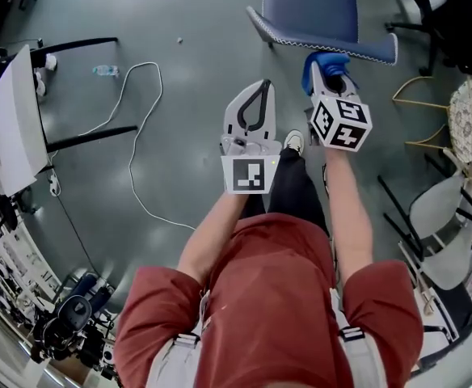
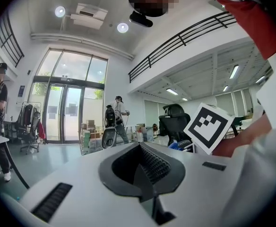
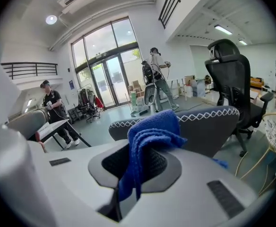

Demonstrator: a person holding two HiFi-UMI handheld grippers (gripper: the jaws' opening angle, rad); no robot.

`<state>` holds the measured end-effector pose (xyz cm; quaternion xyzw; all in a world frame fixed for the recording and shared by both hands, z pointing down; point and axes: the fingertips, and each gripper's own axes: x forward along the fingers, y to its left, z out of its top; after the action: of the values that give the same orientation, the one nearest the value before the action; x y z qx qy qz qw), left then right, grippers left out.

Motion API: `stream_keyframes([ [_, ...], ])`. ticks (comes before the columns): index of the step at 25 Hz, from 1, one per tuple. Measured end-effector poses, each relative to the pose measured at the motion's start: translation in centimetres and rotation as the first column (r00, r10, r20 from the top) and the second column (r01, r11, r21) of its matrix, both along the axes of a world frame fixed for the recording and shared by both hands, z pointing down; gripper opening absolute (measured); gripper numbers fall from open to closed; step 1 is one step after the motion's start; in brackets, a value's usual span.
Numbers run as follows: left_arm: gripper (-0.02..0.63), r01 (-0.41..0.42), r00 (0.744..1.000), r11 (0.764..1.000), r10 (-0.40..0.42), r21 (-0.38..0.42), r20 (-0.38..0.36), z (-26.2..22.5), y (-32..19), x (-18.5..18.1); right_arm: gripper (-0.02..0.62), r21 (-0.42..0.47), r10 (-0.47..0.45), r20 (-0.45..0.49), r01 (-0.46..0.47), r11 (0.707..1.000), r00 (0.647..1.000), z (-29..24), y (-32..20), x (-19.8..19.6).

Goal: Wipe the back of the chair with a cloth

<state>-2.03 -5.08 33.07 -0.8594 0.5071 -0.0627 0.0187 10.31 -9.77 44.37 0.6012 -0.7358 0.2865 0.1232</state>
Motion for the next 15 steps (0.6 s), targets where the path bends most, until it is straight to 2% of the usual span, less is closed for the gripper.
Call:
stream_keyframes([
  [1,0.011,0.002,1.000,1.000,-0.002,-0.026,0.001,0.3,0.1,0.0,0.060,0.001,0.002,0.000,-0.002,1.000,1.000,0.1,-0.3,0.1],
  [3,0.011,-0.001,1.000,1.000,0.001,-0.024,0.003,0.2,0.1,0.1,0.060,0.002,0.003,-0.004,-0.003,1.000,1.000,0.3,-0.7,0.2],
  [6,0.011,0.018,1.000,0.992,-0.017,-0.128,0.005,1.8,0.6,-0.6,0.060,0.000,-0.008,-0.029,0.008,1.000,1.000,0.4,-1.2,0.0],
  [7,0.011,0.022,1.000,0.990,-0.021,-0.140,0.007,2.1,0.7,-0.7,0.060,-0.001,-0.014,-0.044,0.014,1.000,0.999,0.4,-1.4,-0.1],
  [9,0.011,0.024,1.000,0.992,-0.024,-0.125,0.005,2.3,0.5,-0.8,0.060,0.003,-0.024,-0.075,0.024,1.000,0.997,0.7,-1.6,-0.1],
  [12,0.011,0.009,1.000,1.000,-0.009,-0.029,0.015,1.7,-0.4,-0.7,0.059,0.013,-0.036,-0.105,0.038,0.999,0.994,1.4,-2.0,-0.3],
  [13,0.011,0.010,1.000,1.000,-0.009,-0.027,0.016,2.0,-0.5,-0.7,0.059,0.015,-0.040,-0.107,0.041,0.999,0.993,1.6,-2.1,-0.3],
  [15,0.011,0.026,1.000,0.994,-0.025,-0.104,0.017,3.8,-0.5,-0.7,0.058,0.028,-0.040,-0.097,0.043,0.999,0.994,2.2,-2.4,-0.2],
])
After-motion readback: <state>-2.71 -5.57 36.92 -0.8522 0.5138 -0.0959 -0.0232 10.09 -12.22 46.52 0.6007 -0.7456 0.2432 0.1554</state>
